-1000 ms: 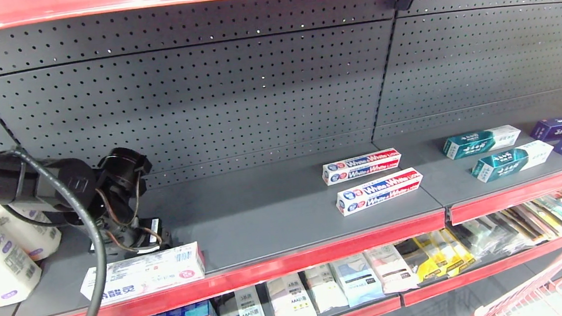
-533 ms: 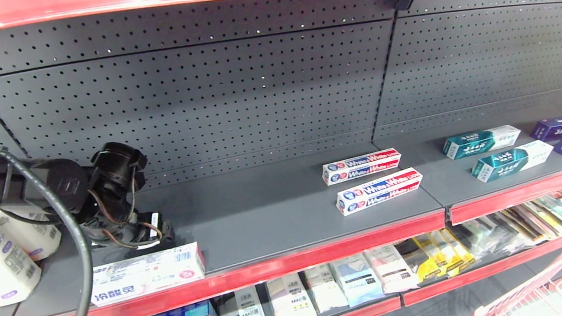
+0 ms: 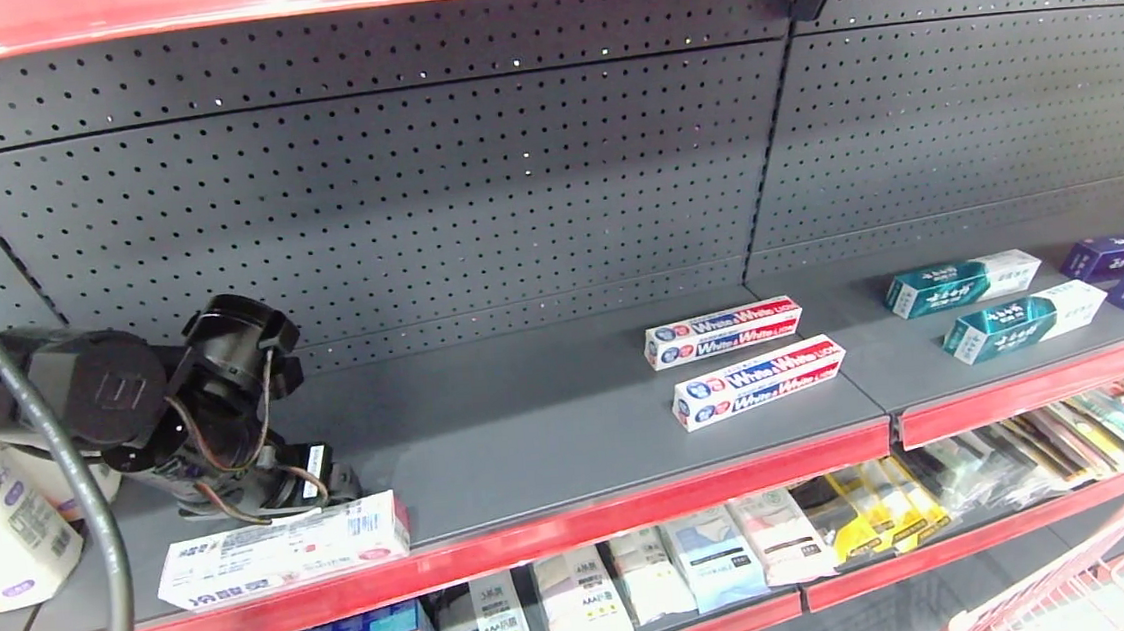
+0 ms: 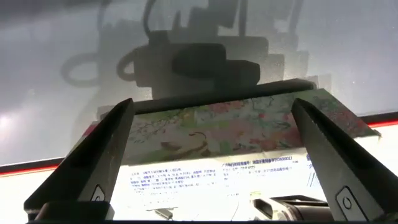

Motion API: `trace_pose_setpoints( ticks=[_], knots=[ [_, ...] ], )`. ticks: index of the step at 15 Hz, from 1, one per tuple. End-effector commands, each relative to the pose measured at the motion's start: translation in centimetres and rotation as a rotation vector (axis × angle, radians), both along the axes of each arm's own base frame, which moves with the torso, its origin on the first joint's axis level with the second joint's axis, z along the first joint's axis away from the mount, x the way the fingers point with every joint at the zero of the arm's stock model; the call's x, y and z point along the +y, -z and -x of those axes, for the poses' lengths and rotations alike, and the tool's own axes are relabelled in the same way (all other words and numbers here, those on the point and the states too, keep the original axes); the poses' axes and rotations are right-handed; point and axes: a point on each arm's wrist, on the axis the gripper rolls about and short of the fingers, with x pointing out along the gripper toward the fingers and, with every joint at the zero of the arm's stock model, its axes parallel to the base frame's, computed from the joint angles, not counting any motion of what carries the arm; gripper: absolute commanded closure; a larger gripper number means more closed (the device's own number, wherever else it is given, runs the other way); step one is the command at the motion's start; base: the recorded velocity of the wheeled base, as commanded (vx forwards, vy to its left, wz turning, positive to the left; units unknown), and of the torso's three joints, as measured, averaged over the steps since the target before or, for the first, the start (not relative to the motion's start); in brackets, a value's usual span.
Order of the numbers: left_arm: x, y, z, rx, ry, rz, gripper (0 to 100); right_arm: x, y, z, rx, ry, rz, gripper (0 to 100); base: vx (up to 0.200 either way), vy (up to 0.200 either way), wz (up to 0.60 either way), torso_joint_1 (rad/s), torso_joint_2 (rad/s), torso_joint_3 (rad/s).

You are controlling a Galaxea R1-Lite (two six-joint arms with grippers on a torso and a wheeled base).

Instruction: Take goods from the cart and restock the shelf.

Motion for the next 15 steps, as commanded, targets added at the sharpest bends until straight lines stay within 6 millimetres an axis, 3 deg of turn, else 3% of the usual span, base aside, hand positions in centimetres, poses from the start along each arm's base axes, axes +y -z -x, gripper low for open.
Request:
trace_pose_setpoints(
  ticks=[1, 8, 15],
  knots=[
    [0.0, 0.0, 0.1, 0.003, 0.000, 0.002, 0, 0.0, -0.1, 0.0, -0.003, -0.001, 0.002, 100, 0.000, 0.000, 0.00, 0.000, 0.00, 0.000],
    [-0.3, 0.8, -1.0, -0.027, 0.012, 0.033, 0, 0.0, 0.2, 0.1, 0.000, -0.002, 0.006, 100, 0.000, 0.000, 0.00, 0.000, 0.00, 0.000],
    [-0.6, 1.1, -0.8, -0.004, 0.047, 0.048, 0, 0.0, 0.2, 0.1, 0.003, -0.002, 0.005, 100, 0.000, 0.000, 0.00, 0.000, 0.00, 0.000]
  ],
)
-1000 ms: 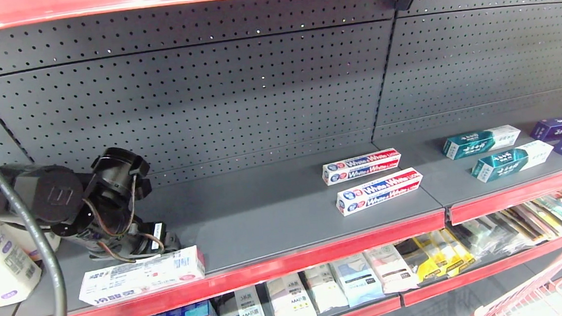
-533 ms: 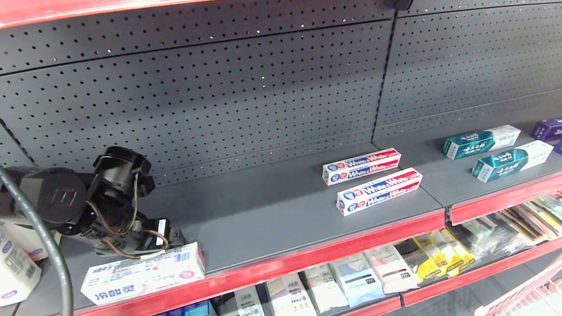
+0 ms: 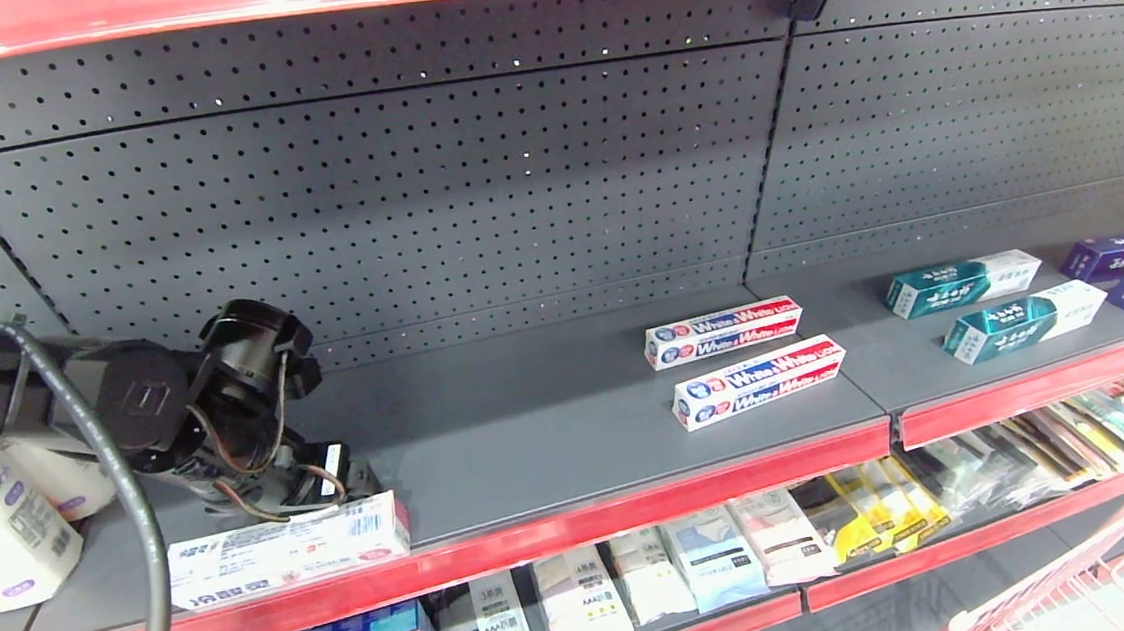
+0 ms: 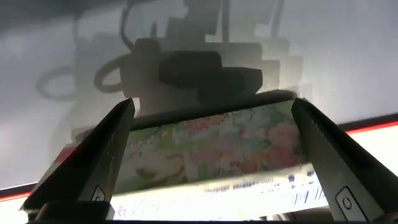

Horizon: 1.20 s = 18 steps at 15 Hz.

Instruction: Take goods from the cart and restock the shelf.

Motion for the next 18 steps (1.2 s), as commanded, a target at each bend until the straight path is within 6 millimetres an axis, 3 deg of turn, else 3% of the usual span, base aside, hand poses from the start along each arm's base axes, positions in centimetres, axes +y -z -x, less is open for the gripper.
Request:
trace_pose_setpoints(
  ticks=[1, 7, 14, 18],
  knots=[
    [-0.1, 0.1, -0.1, 0.002, 0.003, -0.003, 0, 0.0, 0.0, 0.0, 0.001, 0.000, 0.000, 100, 0.000, 0.000, 0.00, 0.000, 0.00, 0.000],
    [-0.1, -0.8, -0.4, -0.078, 0.000, 0.019, 0, 0.0, 0.1, 0.0, 0.004, 0.000, -0.001, 100, 0.000, 0.000, 0.00, 0.000, 0.00, 0.000],
    [0.2, -4.0, 1.6, -0.169, 0.012, 0.047, 0, 0.0, 0.2, -0.2, 0.013, -0.020, -0.010, 100, 0.000, 0.000, 0.00, 0.000, 0.00, 0.000],
    [0.7, -4.7, 3.3, -0.191, 0.007, 0.051, 0, 0.0, 0.3, -0.2, 0.013, -0.021, -0.010, 100, 0.000, 0.000, 0.00, 0.000, 0.00, 0.000]
  ],
)
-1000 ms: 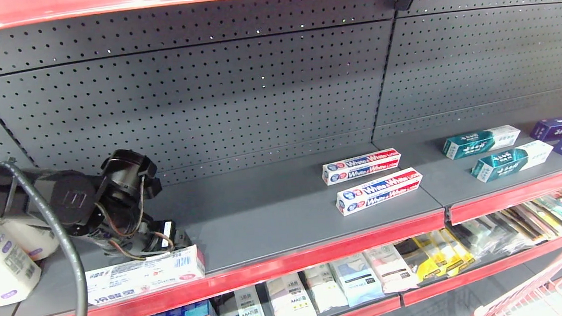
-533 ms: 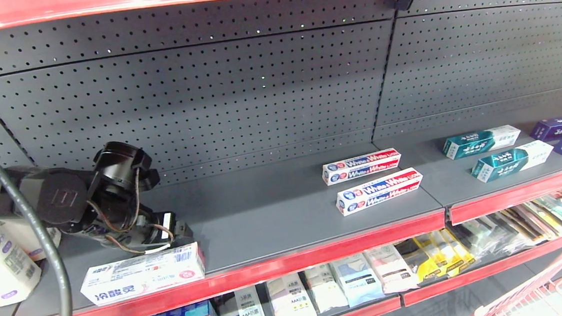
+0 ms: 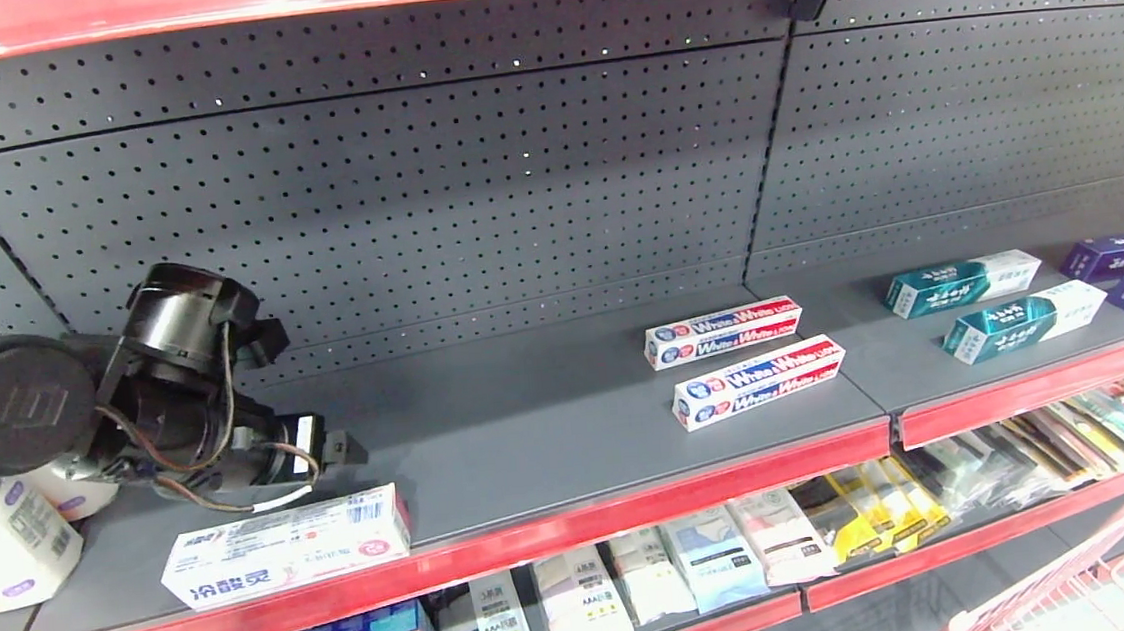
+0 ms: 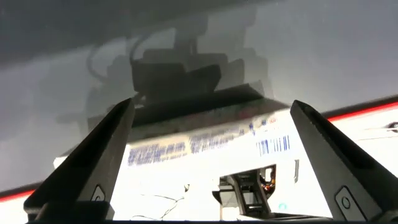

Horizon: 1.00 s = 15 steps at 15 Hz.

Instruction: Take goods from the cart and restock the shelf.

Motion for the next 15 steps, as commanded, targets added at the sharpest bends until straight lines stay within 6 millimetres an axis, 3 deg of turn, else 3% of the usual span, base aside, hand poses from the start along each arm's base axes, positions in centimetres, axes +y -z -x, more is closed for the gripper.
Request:
trace_pose_setpoints(
  ticks=[1, 10, 15],
  knots=[
    [0.3, -0.7, 1.0, -0.024, -0.007, 0.006, 0, 0.0, 0.0, 0.0, -0.001, 0.000, 0.000, 100, 0.000, 0.000, 0.00, 0.000, 0.00, 0.000],
    [0.7, -2.3, 3.1, -0.083, -0.001, 0.016, 0, 0.1, 0.5, 0.3, -0.001, 0.002, -0.003, 100, 0.000, 0.000, 0.00, 0.000, 0.00, 0.000],
    [1.7, -2.3, 8.4, -0.109, 0.004, 0.025, 0, 0.1, 1.0, 0.2, 0.022, -0.029, -0.006, 100, 0.000, 0.000, 0.00, 0.000, 0.00, 0.000]
  ],
)
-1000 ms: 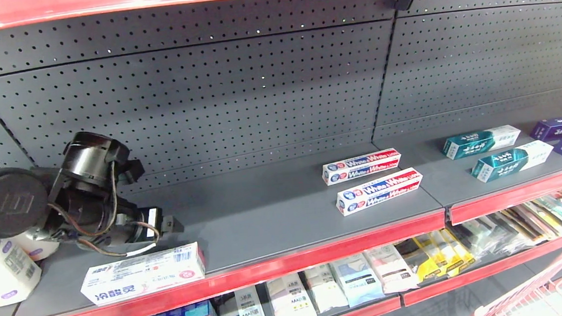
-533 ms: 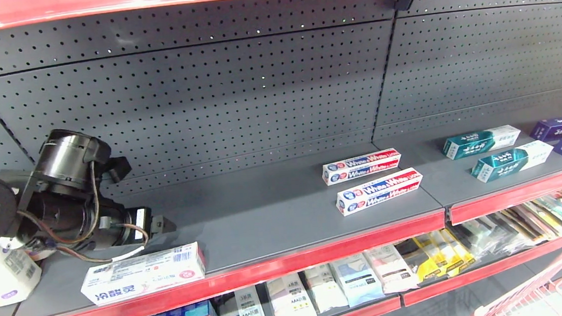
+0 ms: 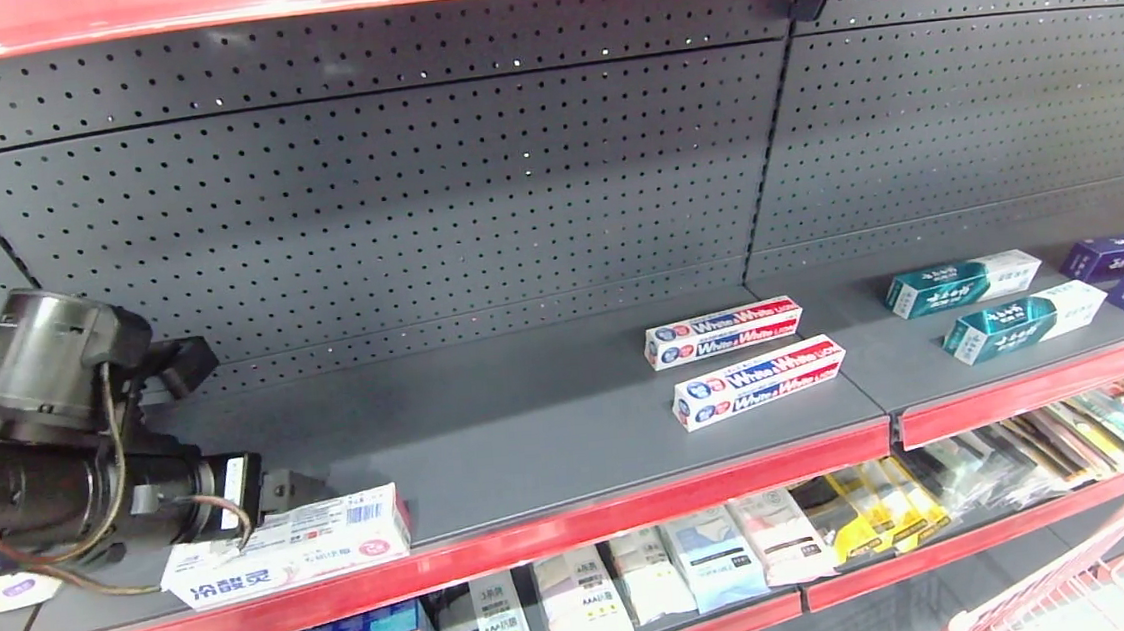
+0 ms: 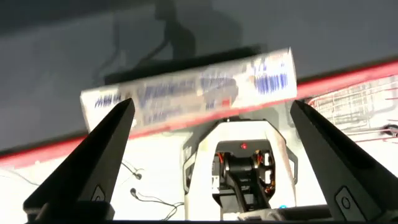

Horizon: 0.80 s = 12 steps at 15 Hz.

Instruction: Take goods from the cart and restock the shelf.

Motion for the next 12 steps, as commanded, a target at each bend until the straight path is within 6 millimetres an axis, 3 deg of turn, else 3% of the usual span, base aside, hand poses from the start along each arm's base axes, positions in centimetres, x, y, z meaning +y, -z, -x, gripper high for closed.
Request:
trace_pose_setpoints(
  ticks=[1, 5, 6, 9, 10, 11, 12],
  knots=[
    [0.9, -0.6, 4.1, -0.063, 0.011, 0.004, 0, 0.0, 0.6, -0.1, 0.023, -0.005, -0.004, 100, 0.000, 0.000, 0.00, 0.000, 0.00, 0.000],
    [1.9, -1.8, 9.4, -0.187, 0.063, 0.023, 0, -0.2, 0.4, -0.5, 0.039, 0.038, 0.008, 100, 0.000, 0.000, 0.00, 0.000, 0.00, 0.000],
    [2.4, -2.3, 11.7, -0.246, 0.083, 0.016, 0, -0.3, 0.4, -0.8, 0.053, 0.033, 0.013, 100, 0.000, 0.000, 0.00, 0.000, 0.00, 0.000],
    [3.4, -2.7, 16.7, -0.369, 0.132, 0.004, 0, -0.4, -0.4, -1.9, 0.069, 0.016, 0.009, 100, 0.000, 0.000, 0.00, 0.000, 0.00, 0.000],
    [3.6, -2.6, 17.3, -0.384, 0.138, 0.003, 0, -0.4, -0.4, -1.9, 0.071, 0.012, 0.010, 100, 0.000, 0.000, 0.00, 0.000, 0.00, 0.000],
    [4.1, -2.5, 19.8, -0.451, 0.154, -0.004, 0, -0.4, 0.1, -1.7, 0.084, 0.003, 0.042, 100, 0.000, 0.000, 0.00, 0.000, 0.00, 0.000],
    [4.2, -2.4, 20.4, -0.471, 0.155, -0.006, 0, -0.4, 0.2, -1.7, 0.088, -0.003, 0.059, 100, 0.000, 0.000, 0.00, 0.000, 0.00, 0.000]
  ],
)
